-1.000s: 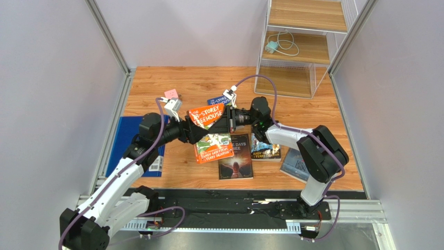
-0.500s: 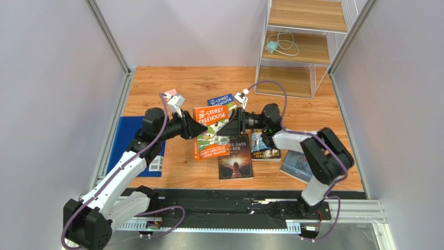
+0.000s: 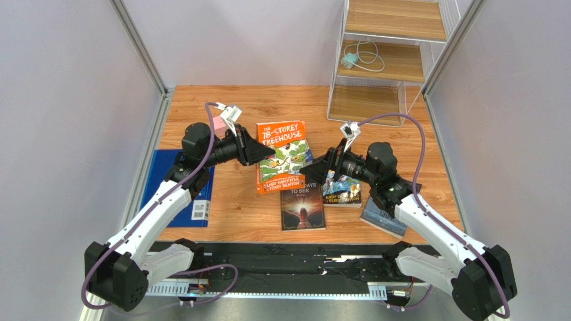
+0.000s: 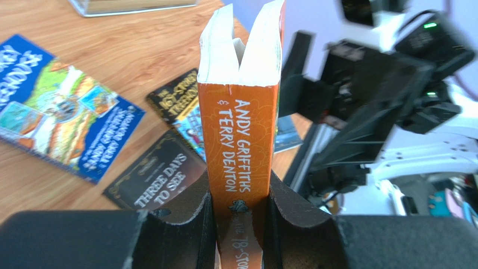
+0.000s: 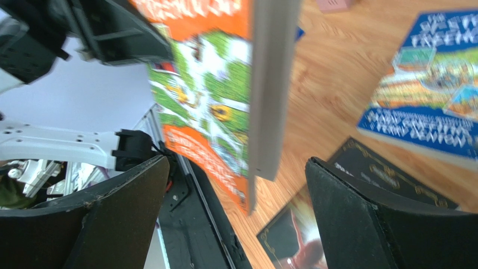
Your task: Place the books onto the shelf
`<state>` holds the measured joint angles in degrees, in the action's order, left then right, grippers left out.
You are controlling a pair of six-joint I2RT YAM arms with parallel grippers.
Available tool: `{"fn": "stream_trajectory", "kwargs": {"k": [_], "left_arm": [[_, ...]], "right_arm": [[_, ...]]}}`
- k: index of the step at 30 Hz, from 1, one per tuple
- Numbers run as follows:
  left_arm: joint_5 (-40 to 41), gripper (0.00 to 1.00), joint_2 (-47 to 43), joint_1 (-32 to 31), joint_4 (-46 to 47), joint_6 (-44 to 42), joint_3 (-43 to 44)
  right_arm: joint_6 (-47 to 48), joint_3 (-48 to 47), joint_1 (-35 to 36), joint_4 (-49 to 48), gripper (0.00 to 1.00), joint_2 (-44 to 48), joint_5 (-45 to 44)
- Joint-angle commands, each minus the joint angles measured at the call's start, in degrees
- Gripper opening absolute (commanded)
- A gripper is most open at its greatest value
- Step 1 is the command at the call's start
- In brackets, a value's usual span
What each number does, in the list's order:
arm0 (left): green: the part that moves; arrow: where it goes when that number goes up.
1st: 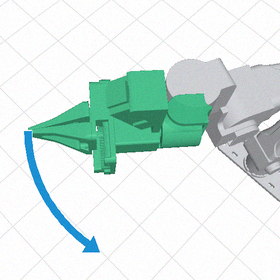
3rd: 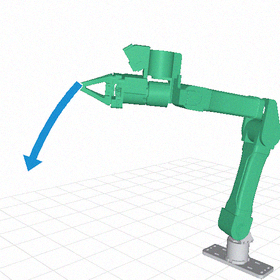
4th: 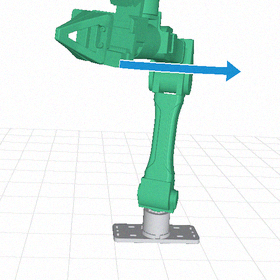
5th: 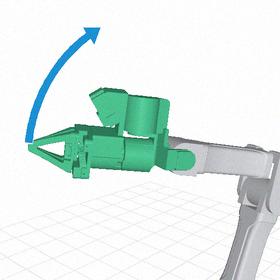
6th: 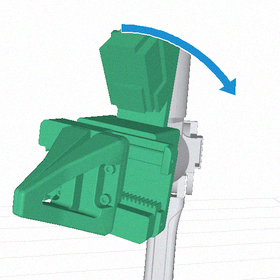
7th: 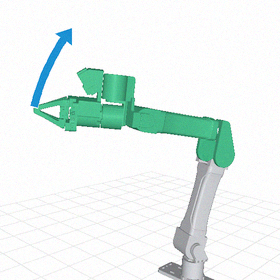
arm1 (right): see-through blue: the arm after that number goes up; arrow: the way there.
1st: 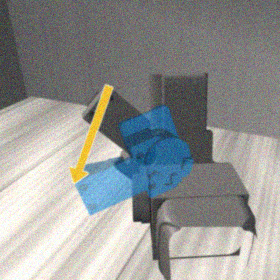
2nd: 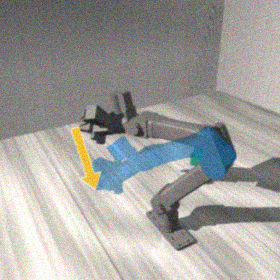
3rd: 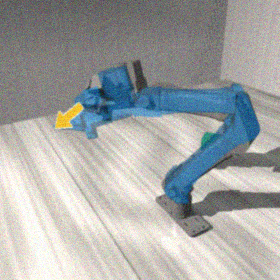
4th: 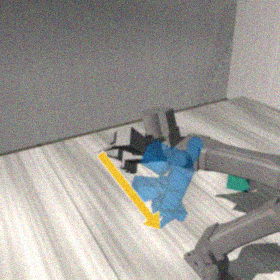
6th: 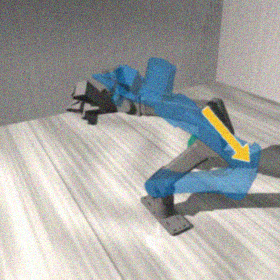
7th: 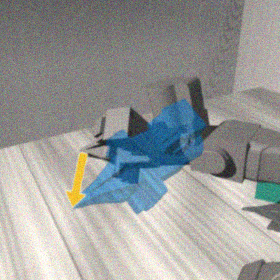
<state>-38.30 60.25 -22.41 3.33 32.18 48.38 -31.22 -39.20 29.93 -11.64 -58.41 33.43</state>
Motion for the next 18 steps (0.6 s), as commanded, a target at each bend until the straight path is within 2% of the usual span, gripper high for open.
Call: {"fn": "stream_trajectory", "kwargs": {"k": [1, 5, 11, 18], "left_arm": [[-8.18, 0.00, -0.04, 0.18, 13.27, 6.48, 4.18], [-11.44, 0.00, 0.04, 0.18, 17.75, 10.70, 5.14], [-13.81, 0.00, 0.22, 0.18, 22.15, 13.25, 5.06], [-14.60, 0.00, 3.90, 0.18, 34.43, 20.53, 4.53]], "right_arm": [[3.01, 2.11, -0.05, 4.61, 1.00, 1.28, -3.81], [2.75, 3.07, -0.22, 2.51, 1.00, 1.19, -2.67], [-2.43, 6.24, -0.14, -7.42, 1.00, 3.39, 0.32], [-7.79, 7.82, 0.48, -14.89, 1.00, 1.20, 3.31]]}}
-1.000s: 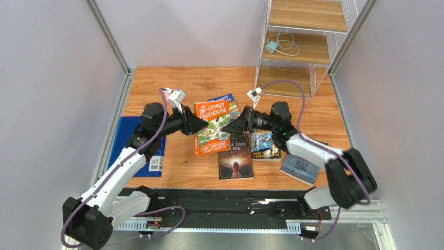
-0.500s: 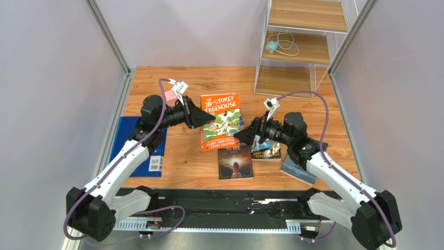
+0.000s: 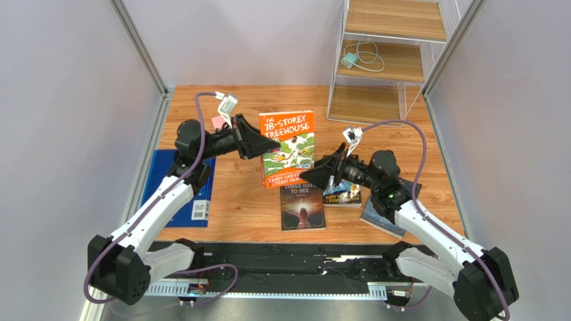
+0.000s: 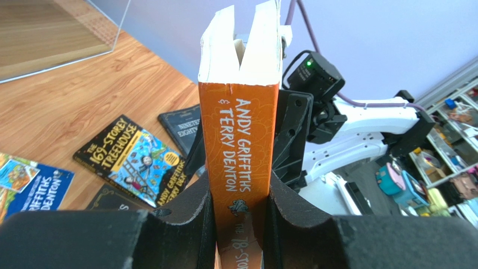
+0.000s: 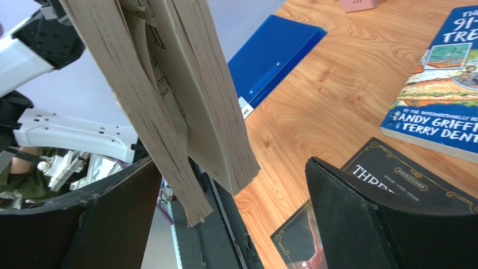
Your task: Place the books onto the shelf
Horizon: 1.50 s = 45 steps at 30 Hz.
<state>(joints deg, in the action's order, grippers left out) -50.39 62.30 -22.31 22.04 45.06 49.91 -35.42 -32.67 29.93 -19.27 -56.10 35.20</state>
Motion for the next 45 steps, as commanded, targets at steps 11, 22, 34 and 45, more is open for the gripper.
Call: {"fn": "stream_trajectory", "kwargs": {"k": [11, 22, 34, 45], "left_arm": [[-1.29, 0.00, 6.78, -0.02, 22.08, 11.10, 3.35], [-1.47, 0.37, 9.15, -0.72, 20.95, 9.79, 3.79], [24.63, 1.00, -4.63, -0.64, -23.97, -16.93, 4.15], [24.30, 1.00, -9.57, -0.72, -15.55, -13.51, -19.84]], "right_arm": [[-5.45, 1.65, 1.71, -7.11, 0.43, -0.16, -1.62], [-4.85, -1.77, 1.80, -0.88, 0.00, 0.11, -5.12], [8.61, -23.30, -0.13, 29.53, 0.00, 2.31, -16.22], [16.34, -61.16, -9.87, 57.92, 0.00, -10.16, -15.43]]}}
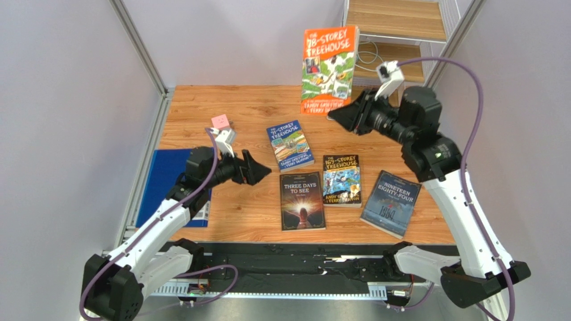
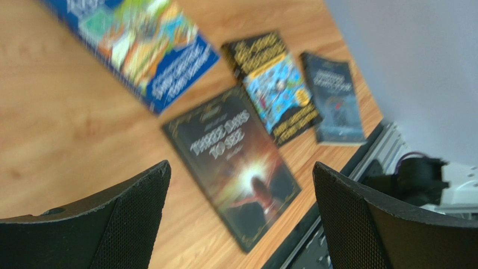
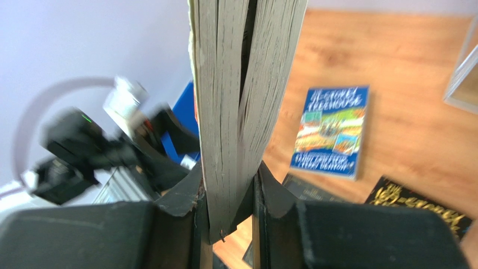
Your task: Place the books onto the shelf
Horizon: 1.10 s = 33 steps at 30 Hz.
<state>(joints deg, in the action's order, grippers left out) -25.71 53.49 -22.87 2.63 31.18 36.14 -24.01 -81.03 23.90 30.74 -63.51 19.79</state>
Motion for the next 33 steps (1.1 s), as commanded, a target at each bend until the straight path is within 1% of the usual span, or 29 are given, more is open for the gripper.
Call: {"fn": "stream_trajectory", "kwargs": {"k": [1, 2, 3, 4, 5, 6, 7, 8, 11, 12, 13, 14, 15, 16, 17, 18, 20, 23, 26, 27, 28, 29, 33], "left_arm": [[-1.43, 1.00, 0.20, -0.24, 5.18, 0.72, -7.39], [-2.49, 1.00, 1.08, -0.24, 7.19, 1.16, -9.49], [-4.06, 1.00, 3.00, -0.42, 8.43, 1.60, -10.38], [-5.04, 1.00, 4.06, -0.50, 9.66, 2.04, -11.95], [-5.83, 1.00, 4.94, -0.85, 11.67, 2.30, -12.49], [-5.92, 1.00, 6.43, -1.12, 12.39, 2.39, -13.11], [-5.93, 1.00, 6.97, -1.47, 13.35, 2.22, -13.98], [-5.66, 1.00, 7.32, -2.17, 13.88, 2.05, -14.43], [-5.13, 1.00, 7.41, -3.05, 14.42, 1.08, -15.57], [-5.31, 1.00, 6.98, -3.14, 14.59, 0.99, -15.92], [-5.40, 1.00, 6.71, -3.32, 14.85, 0.90, -16.36], [-5.75, 1.00, 6.36, -3.49, 14.86, 0.73, -16.63], [-5.92, 1.00, 5.66, -3.58, 14.86, 0.64, -16.80], [-6.10, 1.00, 5.39, -3.67, 14.94, 0.55, -17.15], [-6.54, 1.00, 5.13, -3.67, 14.94, 0.38, -17.33], [-6.72, 1.00, 4.61, -3.67, 14.94, 0.29, -17.77], [-6.46, 1.00, 4.08, -3.84, 14.86, 0.20, -18.47], [-5.75, 1.00, 3.81, -3.93, 15.56, 0.20, -20.14], [-6.45, 1.00, 6.69, -3.93, 16.26, -0.68, -20.67], [-6.80, 1.00, 7.75, -3.93, 16.78, -0.59, -20.85], [-7.33, 1.00, 8.90, -3.93, 18.44, -0.51, -20.76], [-8.38, 1.00, 11.08, -3.93, 19.16, -0.24, -20.76], [-9.79, 0.98, 15.14, -4.02, 21.09, -0.24, -19.45]], "right_arm": [[5.29, -19.10, -4.91, 10.11, 0.00, -4.16, 1.38], [5.12, -22.81, -6.13, 13.96, 0.00, -7.56, 2.52], [5.03, -25.90, -8.67, 15.56, 0.00, -9.25, 3.84], [4.16, -31.84, -9.91, 16.97, 0.00, -10.83, 6.29], [3.71, -34.34, -11.06, 18.98, 0.00, -14.24, 7.79], [3.01, -36.80, -13.33, 19.87, 0.00, -15.93, 10.33], [2.74, -42.05, -14.40, 20.84, 0.00, -17.95, 11.83], [1.96, -44.10, -15.28, 21.46, 0.00, -21.10, 13.59], [-1.20, -50.86, -20.10, 21.47, 0.00, -26.91, 19.66], [-2.08, -51.76, -20.99, 21.12, 0.00, -27.89, 21.76], [-3.49, -51.86, -21.96, 19.98, 0.00, -28.60, 23.69], [-6.72, -51.59, -22.92, 16.75, 0.00, -29.39, 25.45], [-9.01, -51.24, -25.54, 14.89, 0.00, -30.61, 28.00], [-11.21, -50.72, -26.53, 12.70, 0.00, -31.32, 29.59], [-13.41, -49.76, -28.36, 7.72, 0.00, -31.94, 30.82], [-17.69, -49.66, -29.17, 5.58, 0.00, -33.42, 32.31], [-20.89, -50.01, -31.01, 0.75, 0.00, -35.01, 33.29], [-24.23, -52.73, -31.81, -2.17, 0.00, -38.96, 34.17], [-29.67, -56.24, -32.51, -5.68, 0.00, -44.06, 36.98], [-31.95, -56.60, -32.69, -7.69, 0.00, -45.12, 38.73], [-35.89, -56.78, -32.95, -11.37, 0.00, -47.04, 39.18], [-37.85, -56.86, -33.13, -12.97, 0.00, -47.84, 39.44], [-40.23, -60.20, -33.30, -14.30, 0.00, -51.19, 38.75]]}}
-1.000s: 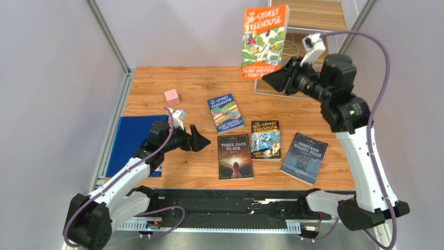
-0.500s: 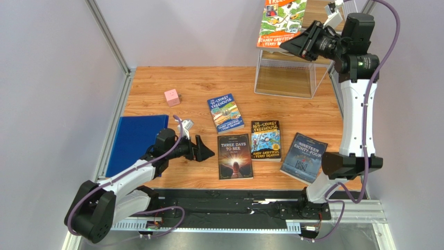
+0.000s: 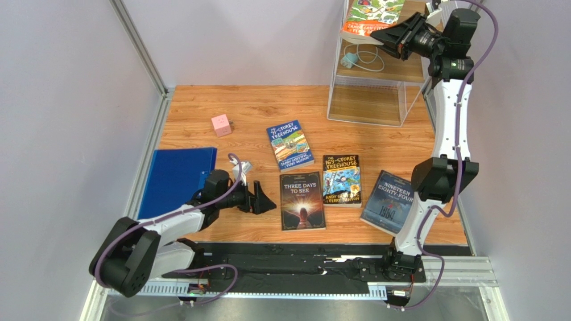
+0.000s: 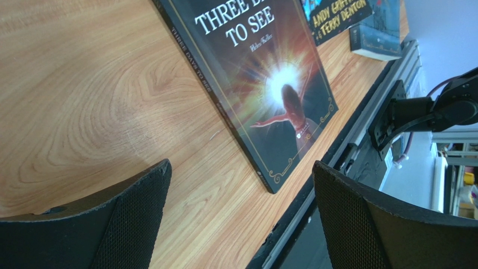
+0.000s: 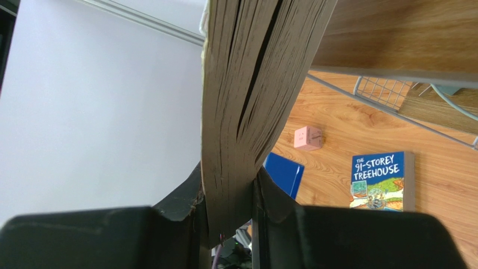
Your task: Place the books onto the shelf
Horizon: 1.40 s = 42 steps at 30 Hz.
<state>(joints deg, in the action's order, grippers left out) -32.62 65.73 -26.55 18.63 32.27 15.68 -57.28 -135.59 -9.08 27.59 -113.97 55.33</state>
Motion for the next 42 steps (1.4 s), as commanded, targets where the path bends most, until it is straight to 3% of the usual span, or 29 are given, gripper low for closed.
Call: {"fn": "stream_trajectory", "kwargs": {"k": [1, 5, 9, 18, 28, 33, 42], "left_arm": [[-3.23, 0.98, 3.52, -0.35, 5.18, -1.51, 1.28], [-3.68, 0.98, 4.93, -0.61, 5.71, -1.51, 1.63], [-3.59, 0.98, 5.02, -0.70, 5.98, -1.51, 1.54], [-3.94, 0.97, 6.86, -0.88, 6.77, -1.25, 1.72], [-3.85, 0.97, 7.30, -1.05, 7.12, -1.07, 1.46], [-4.12, 0.96, 7.65, -1.14, 7.29, -0.98, 1.46], [-4.38, 0.96, 8.71, -1.32, 7.65, -0.98, 1.81]], "right_arm": [[-8.02, -6.43, -0.32, -11.85, 0.00, -1.07, 3.03], [-10.21, -7.14, -1.11, -13.35, 0.10, -2.66, 2.15], [-12.50, -7.23, -1.47, -13.88, 0.33, -4.06, 1.71], [-11.64, -5.57, -1.82, -12.75, 0.51, -3.54, 1.54], [-2.85, 7.60, -3.66, -9.40, 0.52, 5.86, -2.77], [-0.82, 9.73, -3.84, -9.23, 0.53, 8.59, -4.18], [2.42, 18.77, -3.66, -11.17, 0.77, 14.12, -4.09]]}}
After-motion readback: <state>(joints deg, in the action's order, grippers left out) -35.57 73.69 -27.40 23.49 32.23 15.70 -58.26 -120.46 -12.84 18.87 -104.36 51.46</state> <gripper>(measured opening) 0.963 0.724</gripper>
